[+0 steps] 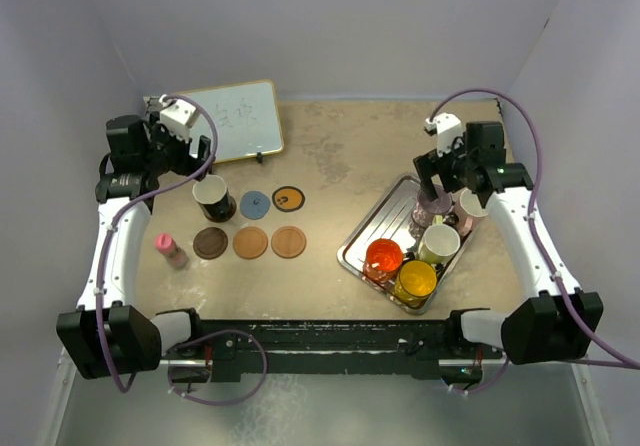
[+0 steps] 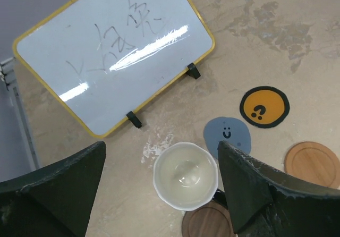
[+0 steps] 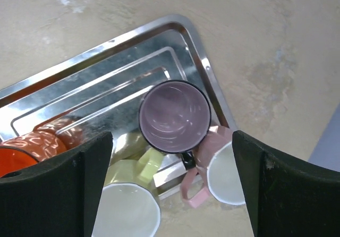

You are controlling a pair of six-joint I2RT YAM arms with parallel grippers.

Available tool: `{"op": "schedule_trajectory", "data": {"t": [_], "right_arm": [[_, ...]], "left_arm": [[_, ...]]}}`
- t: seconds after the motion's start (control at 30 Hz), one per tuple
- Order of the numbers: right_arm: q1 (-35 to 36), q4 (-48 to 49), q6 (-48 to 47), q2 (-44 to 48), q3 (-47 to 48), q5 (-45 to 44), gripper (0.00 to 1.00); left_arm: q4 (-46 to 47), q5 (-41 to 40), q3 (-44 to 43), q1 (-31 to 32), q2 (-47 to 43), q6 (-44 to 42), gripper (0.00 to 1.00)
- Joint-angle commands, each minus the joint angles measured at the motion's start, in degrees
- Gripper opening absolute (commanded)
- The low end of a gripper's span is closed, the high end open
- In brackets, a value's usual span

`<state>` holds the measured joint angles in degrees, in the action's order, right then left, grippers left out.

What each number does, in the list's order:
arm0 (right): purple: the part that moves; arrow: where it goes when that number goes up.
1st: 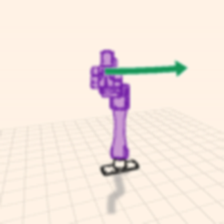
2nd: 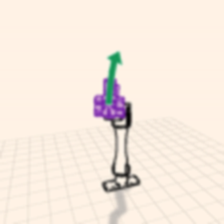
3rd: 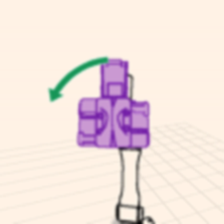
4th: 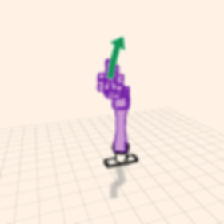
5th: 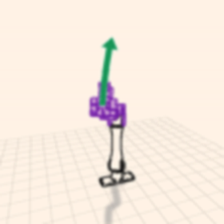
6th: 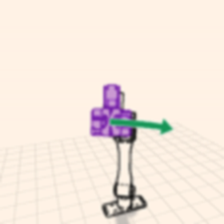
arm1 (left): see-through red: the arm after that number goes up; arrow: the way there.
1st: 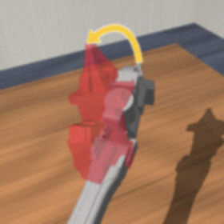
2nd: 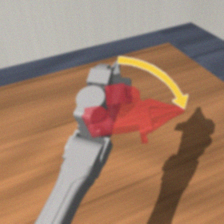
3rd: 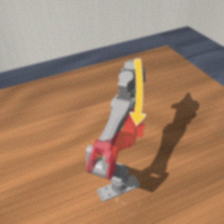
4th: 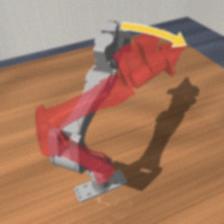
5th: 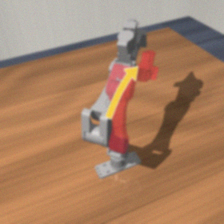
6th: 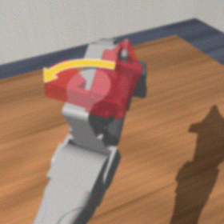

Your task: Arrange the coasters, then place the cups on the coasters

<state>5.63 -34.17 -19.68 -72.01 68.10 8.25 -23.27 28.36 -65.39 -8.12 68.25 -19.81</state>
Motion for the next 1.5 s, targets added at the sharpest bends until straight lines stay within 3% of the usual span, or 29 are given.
{"op": "schedule_trajectory", "data": {"t": [0.0, 0.2, 0.53, 1.0, 1.2, 1.47], "right_arm": [[-4.47, -0.25, 1.52, 1.08, 1.45, -0.84, 0.95], [-7.71, -1.32, 2.79, 1.82, -0.45, -5.7, 0.92], [-16.1, -3.49, 2.07, 1.07, -0.23, -5.61, 0.84], [-25.52, -3.36, 1.21, -9.35, 1.32, 0.45, 0.71], [-26.7, -3.12, 1.79, -14.27, 2.71, 2.0, 0.62], [-26.9, -3.33, 1.14, -17.01, 3.44, 2.68, 0.43]], "left_arm": [[4.15, 1.62, 0.59, -0.31, -0.16, 7.81, 0.83], [2.91, 0.89, 0.82, -0.32, -1.03, 8.28, 0.84], [3.75, 2.1, 2.21, -0.32, -3.18, 8.32, 0.84], [9.04, 1.35, 6.09, -0.32, -7.89, 9.87, 0.83], [12.72, 2.67, 8.44, -0.32, -10.05, 10.44, 0.83], [13.16, 3.65, 8.7, -0.32, -9.52, 10.82, 0.83]]}}
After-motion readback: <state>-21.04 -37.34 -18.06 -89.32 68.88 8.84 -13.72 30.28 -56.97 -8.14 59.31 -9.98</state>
